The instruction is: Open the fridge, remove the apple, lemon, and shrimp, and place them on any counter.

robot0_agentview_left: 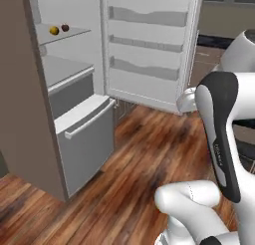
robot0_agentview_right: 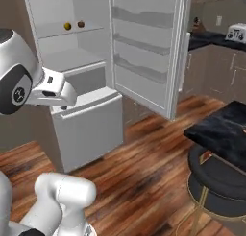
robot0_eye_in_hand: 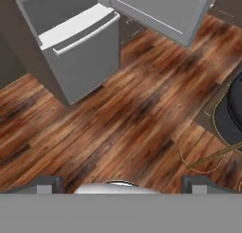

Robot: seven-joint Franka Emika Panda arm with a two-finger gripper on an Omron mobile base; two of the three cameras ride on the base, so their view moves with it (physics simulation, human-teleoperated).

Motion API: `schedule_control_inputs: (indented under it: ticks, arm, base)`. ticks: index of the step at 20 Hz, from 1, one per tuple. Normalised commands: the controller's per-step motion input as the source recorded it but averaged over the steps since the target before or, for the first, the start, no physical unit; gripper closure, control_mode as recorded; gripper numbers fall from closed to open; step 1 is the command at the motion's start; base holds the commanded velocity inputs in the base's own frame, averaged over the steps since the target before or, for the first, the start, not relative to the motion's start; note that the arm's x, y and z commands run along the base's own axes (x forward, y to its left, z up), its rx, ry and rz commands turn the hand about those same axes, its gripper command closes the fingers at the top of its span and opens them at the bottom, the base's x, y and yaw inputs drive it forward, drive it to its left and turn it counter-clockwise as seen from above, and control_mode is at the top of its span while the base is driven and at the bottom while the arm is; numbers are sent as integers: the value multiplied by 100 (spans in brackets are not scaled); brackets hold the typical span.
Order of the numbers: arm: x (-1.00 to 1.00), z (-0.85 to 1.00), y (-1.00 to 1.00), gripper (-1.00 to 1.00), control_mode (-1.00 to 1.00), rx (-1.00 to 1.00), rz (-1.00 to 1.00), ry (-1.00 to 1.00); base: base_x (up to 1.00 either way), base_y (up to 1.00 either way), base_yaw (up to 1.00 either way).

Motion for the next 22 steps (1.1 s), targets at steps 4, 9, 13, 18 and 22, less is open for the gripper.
schedule_control_inputs:
  ticks: [4,9,13,18,22]
  arm:
    - [0,0,0,-100,100,0,0,0]
    - [0,0,0,-100,100,0,0,0]
    - [0,0,0,-100,100,0,0,0]
    - [0,0,0,-100,100,0,0,0]
    - [0,0,0,-100,100,0,0,0]
  base:
    - [6,25,95]
    - [21,-26,54]
    - [19,-71,31]
    - [30,-62,21]
    - [78,-21,13]
